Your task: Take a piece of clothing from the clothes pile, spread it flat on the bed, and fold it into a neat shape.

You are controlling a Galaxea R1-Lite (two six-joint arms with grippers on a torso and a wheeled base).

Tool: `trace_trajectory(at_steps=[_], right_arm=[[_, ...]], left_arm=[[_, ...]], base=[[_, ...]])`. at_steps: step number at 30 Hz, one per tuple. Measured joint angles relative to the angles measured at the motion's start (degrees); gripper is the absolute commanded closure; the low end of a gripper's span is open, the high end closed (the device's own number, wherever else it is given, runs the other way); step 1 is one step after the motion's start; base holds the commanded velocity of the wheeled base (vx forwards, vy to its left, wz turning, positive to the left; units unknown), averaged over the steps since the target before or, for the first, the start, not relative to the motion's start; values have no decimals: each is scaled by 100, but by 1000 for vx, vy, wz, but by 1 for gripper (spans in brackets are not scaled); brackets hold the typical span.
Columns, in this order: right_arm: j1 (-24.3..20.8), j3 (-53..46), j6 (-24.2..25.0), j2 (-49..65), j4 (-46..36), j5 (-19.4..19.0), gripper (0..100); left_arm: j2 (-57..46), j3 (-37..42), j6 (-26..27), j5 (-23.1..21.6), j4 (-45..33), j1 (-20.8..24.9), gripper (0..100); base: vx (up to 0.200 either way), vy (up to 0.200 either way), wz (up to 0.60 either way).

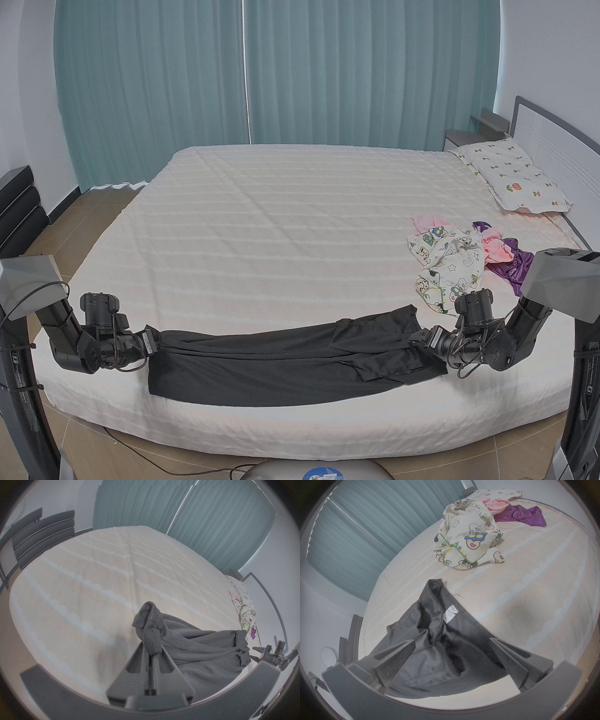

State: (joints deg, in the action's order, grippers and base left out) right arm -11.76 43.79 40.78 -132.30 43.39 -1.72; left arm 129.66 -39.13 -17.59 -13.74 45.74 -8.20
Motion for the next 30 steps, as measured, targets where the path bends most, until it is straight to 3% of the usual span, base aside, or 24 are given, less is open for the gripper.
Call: trace_trajectory(at_steps=[9,15,24,30], right_arm=[[0,0,0,0,2,-2,0],[0,4,-2,0,2,-2,0],[0,6,-5,0,0,-2,0],[11,9,-6,0,2,-2,0]], left_arm=[[-282,-218,33,-475,-507,-488,100],[-606,-549,33,-1133,-1273,-1001,100],[-689,-695,40,-1196,-1373,-1005,100],[-642,-703,38,-1191,-1375,-959,100]], base=[[0,0,0],[0,0,0],[0,0,0],[-200,0,0]])
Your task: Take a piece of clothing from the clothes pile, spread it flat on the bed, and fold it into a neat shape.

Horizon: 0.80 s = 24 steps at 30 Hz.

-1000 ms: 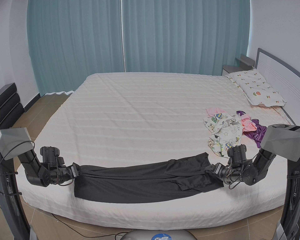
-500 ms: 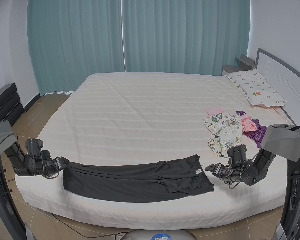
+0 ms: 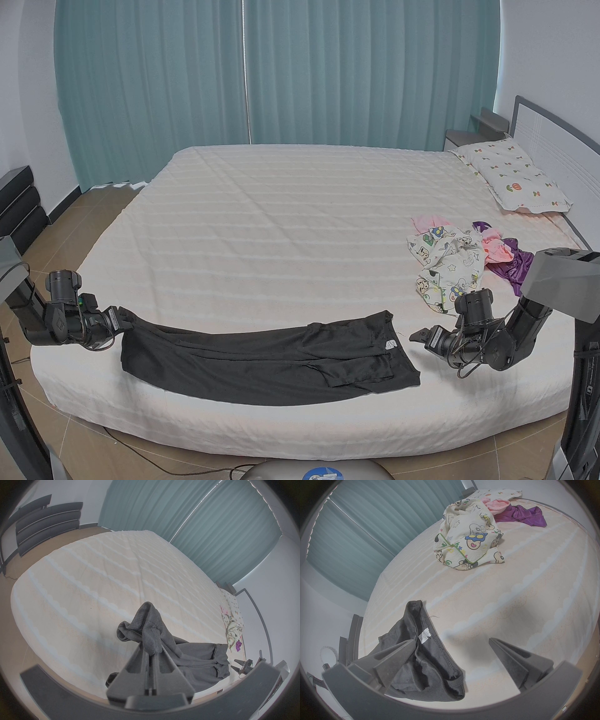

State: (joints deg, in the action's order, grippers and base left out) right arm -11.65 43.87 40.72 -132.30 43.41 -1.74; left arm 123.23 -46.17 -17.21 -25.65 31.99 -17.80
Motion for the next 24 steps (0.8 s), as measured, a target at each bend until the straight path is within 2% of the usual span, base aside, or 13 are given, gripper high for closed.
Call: trace_trajectory(at_steps=[10,15,19,24], right_arm=[[-11,-5,0,0,-2,0,0],[-11,-2,-2,0,-2,0,0],[-11,0,-2,0,-2,0,0],[-11,0,0,0,-2,0,0]], left_arm=[[35,-80,-74,34,28,28,100],[68,-234,-644,318,26,232,100],[88,-330,-890,592,33,492,100],[96,-358,-1026,636,35,672,100]], base=[[0,0,0],[0,0,0],[0,0,0],[0,0,0]])
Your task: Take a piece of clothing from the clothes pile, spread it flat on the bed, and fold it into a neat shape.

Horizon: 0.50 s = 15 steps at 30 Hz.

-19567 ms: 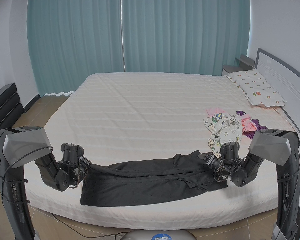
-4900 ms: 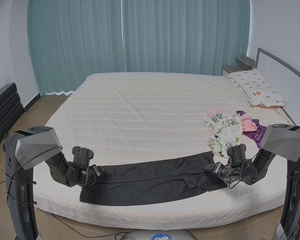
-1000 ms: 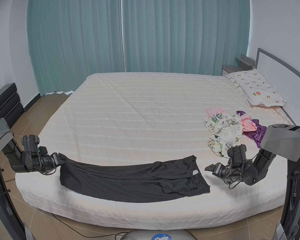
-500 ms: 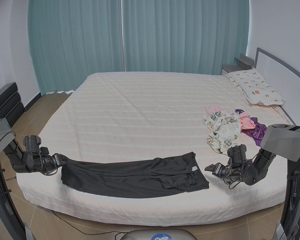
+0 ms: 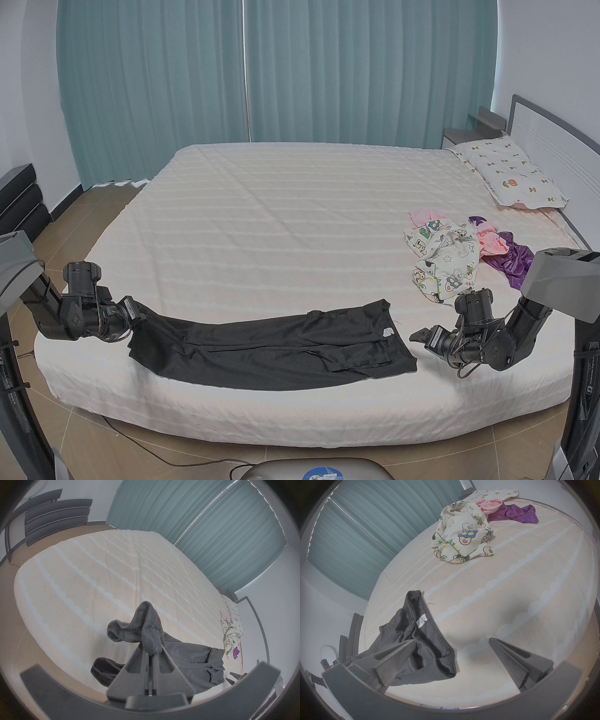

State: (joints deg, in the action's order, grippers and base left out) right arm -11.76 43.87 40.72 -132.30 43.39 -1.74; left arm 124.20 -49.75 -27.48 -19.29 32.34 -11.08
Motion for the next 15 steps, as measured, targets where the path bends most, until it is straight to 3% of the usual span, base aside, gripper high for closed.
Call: trace_trajectory(at_steps=[15], right_arm=[[-5,6,-2,0,0,-2,0]], left_arm=[[-27,-6,-788,686,-2,869,100]], base=[[0,-200,0]])
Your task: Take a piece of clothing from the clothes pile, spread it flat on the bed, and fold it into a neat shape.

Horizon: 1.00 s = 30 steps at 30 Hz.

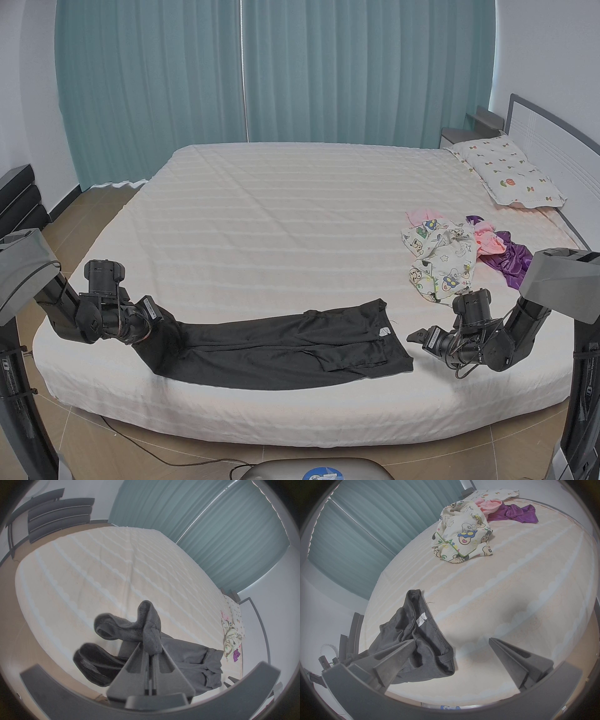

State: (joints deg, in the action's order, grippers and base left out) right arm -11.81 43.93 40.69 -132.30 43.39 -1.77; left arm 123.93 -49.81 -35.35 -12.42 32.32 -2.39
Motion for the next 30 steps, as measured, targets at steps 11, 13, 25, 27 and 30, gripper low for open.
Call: trace_trajectory(at_steps=[11,13,25,27,30], right_arm=[[-11,-6,0,0,-1,5,0],[-6,-6,-2,0,0,2,0],[-9,-11,-10,-2,-4,2,0],[-12,-15,-10,-5,-6,2,0],[-17,-17,-10,-9,-9,7,0]], left_arm=[[-15,-66,-127,328,-16,335,100],[-20,-95,-208,378,-22,436,100],[73,-560,-512,903,-211,1402,100],[138,-677,-512,1008,-279,1559,100],[241,-884,-513,1136,-400,1737,100]], base=[[0,-200,0],[0,-200,0],[0,-200,0],[0,-200,0],[0,-200,0]])
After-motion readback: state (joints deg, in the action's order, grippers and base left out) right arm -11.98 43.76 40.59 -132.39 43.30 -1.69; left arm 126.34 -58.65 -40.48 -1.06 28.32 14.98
